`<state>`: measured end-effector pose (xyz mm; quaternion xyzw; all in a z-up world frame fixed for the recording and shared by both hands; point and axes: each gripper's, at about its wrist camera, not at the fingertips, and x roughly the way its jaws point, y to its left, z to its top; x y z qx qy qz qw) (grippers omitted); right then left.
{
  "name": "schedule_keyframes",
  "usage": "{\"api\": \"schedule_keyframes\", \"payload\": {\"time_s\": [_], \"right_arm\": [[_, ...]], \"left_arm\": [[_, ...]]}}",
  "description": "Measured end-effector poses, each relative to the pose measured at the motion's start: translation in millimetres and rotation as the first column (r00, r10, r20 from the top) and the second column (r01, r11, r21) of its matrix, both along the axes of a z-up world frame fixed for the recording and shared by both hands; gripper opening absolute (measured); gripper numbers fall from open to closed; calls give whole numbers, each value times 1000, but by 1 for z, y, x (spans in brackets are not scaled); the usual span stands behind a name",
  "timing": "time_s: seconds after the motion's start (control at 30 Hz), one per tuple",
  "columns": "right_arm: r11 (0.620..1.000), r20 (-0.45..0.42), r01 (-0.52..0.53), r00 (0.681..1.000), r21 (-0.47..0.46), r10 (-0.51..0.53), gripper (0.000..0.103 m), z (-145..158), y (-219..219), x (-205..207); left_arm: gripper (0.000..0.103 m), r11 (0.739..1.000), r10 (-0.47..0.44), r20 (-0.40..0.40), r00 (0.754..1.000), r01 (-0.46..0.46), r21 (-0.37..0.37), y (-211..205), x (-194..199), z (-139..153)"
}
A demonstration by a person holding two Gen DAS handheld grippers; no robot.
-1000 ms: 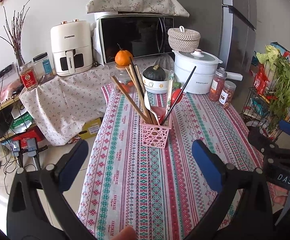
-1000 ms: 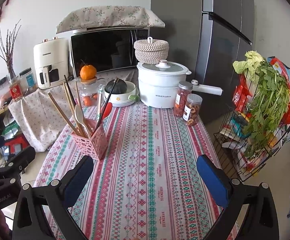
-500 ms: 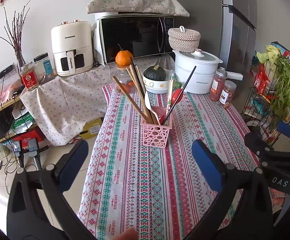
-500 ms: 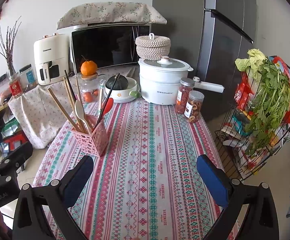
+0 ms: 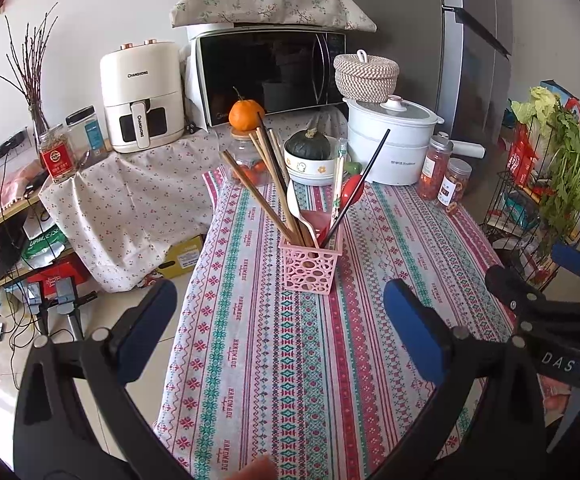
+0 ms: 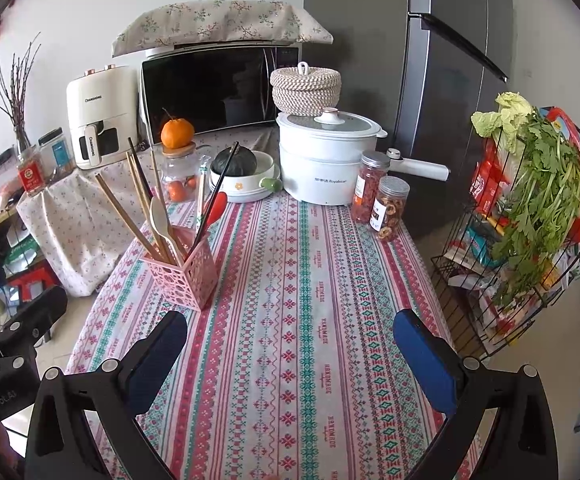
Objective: Organize utensils
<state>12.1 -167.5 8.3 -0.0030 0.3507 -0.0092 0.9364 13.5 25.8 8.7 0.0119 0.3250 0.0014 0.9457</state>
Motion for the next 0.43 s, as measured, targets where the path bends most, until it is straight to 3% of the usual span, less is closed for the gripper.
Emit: {"api": "schedule_keyframes", "payload": {"time_s": [0.43], "right_arm": [[1000,-19,0,1000,6,0,103,-4,1,3]], "left_arm": [[103,1000,-22,-16,1000,22,-3,0,3,-6]]}}
